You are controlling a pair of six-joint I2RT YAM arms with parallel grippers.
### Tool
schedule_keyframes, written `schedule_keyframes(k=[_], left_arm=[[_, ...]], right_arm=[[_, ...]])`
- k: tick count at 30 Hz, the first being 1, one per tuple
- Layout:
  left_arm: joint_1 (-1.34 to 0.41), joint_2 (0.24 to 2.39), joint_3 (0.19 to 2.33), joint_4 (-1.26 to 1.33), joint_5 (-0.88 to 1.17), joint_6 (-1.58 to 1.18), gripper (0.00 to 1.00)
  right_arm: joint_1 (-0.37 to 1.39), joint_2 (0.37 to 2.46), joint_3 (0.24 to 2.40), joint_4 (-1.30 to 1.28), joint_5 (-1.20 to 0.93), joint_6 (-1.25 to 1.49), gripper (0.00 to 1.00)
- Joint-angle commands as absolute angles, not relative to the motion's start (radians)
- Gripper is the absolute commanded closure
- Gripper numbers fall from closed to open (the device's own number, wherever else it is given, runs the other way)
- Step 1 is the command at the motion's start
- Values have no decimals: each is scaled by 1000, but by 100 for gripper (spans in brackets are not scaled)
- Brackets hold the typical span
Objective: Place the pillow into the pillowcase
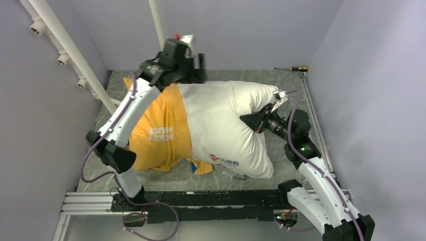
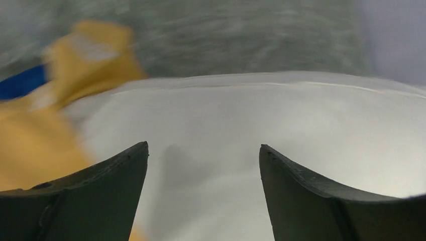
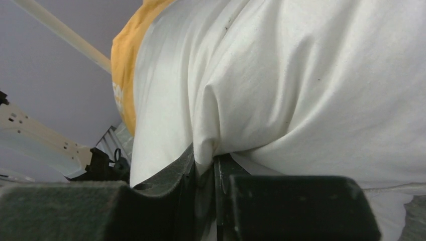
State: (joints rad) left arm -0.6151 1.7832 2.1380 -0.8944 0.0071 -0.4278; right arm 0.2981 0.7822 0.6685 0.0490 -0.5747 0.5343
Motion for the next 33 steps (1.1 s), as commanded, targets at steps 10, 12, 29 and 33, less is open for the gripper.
schedule_keyframes(k=[10,12,29,33], left_arm=[[-354,1650,1829,-966,-162,-492,15],[-347,1647,1794,-940,-109,-482,34],[-372,1508,1812,-776,162,-402,100],[-425,1484,1774,-690,247,-403,100]], right_arm=[[322,783,697,29,-643,492,81],[322,786,704,28,-643,492,80],[322,727,1103,-330,-151,289,0],[322,901,1231,-236,-364,224,0]])
